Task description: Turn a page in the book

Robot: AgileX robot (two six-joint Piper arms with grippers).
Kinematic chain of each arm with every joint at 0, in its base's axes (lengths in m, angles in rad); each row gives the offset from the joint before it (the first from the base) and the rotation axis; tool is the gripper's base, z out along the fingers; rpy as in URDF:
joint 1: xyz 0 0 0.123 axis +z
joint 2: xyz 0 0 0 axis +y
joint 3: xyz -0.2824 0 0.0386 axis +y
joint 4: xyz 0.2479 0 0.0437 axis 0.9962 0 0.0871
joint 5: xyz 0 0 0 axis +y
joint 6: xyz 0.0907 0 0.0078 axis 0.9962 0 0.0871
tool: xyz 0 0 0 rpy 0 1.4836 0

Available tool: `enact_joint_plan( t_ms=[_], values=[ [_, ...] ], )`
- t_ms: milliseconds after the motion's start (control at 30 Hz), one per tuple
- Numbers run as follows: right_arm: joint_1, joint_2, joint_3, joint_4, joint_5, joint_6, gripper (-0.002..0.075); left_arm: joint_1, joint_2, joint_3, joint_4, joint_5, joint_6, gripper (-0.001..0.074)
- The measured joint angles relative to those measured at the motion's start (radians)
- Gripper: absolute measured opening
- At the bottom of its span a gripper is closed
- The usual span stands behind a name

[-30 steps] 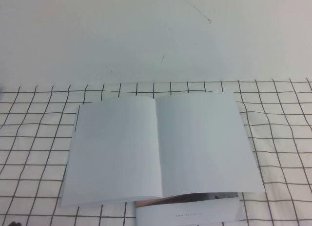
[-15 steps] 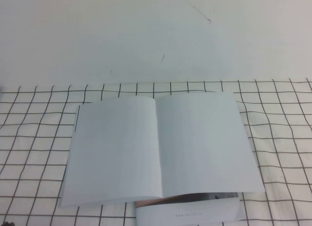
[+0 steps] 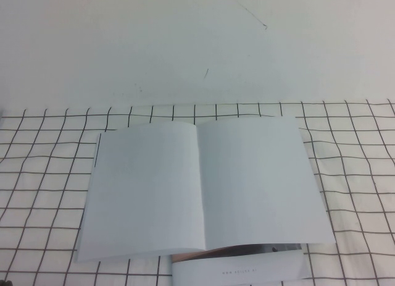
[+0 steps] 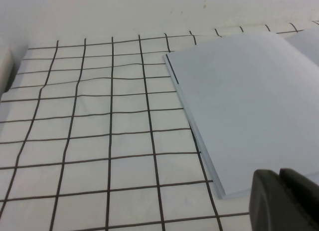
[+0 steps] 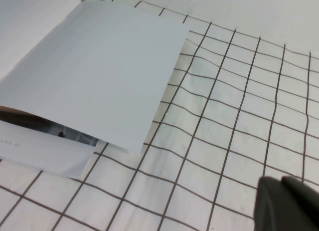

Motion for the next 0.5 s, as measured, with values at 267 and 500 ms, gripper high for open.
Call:
enact_joint_plan(
  t_ms=[267,500],
  values=[
    [0.000,0.000,0.000,0.000,0.000,0.000,-0.0002,0.000,0.000,0.000,0.008,0.000,0.000,-0.0003],
    [0.000,0.000,0.000,0.000,0.000,0.000,-0.0002,0.000,0.000,0.000,0.011,0.000,0.000,-0.0003]
  ],
)
